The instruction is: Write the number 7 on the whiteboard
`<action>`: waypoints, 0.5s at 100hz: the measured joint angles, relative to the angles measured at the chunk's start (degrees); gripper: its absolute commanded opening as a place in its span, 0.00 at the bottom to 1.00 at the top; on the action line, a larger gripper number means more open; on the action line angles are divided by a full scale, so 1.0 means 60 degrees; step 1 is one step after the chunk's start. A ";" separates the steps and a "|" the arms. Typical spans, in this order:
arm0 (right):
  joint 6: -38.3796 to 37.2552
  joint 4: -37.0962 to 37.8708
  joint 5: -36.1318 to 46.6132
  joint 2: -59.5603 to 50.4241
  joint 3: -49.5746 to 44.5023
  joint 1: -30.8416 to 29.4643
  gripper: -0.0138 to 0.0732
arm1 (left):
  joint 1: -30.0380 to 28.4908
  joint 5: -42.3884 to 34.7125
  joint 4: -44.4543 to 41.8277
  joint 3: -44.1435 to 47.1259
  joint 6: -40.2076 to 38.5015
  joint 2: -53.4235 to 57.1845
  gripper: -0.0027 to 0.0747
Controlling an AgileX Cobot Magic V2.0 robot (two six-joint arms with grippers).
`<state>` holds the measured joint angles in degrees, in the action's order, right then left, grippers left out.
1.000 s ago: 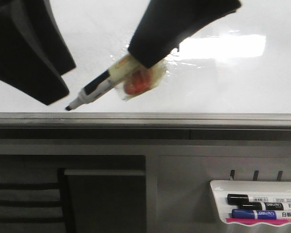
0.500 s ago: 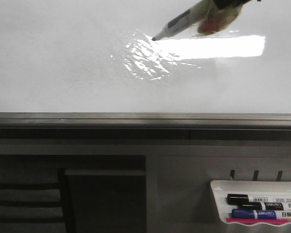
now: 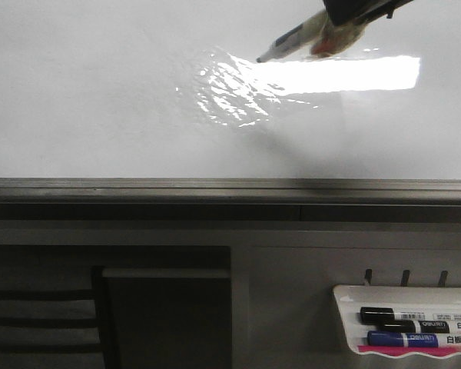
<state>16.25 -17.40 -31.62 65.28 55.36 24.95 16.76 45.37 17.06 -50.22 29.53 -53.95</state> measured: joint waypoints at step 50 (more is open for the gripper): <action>-0.0128 0.0230 0.0607 0.1601 0.0441 -0.0087 0.11 | 0.0000 0.0000 0.0000 0.0016 -0.0004 0.0000 0.47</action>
<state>15.48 -16.02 -27.98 74.89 58.00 24.43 16.76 45.37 17.06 -50.13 29.51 -53.95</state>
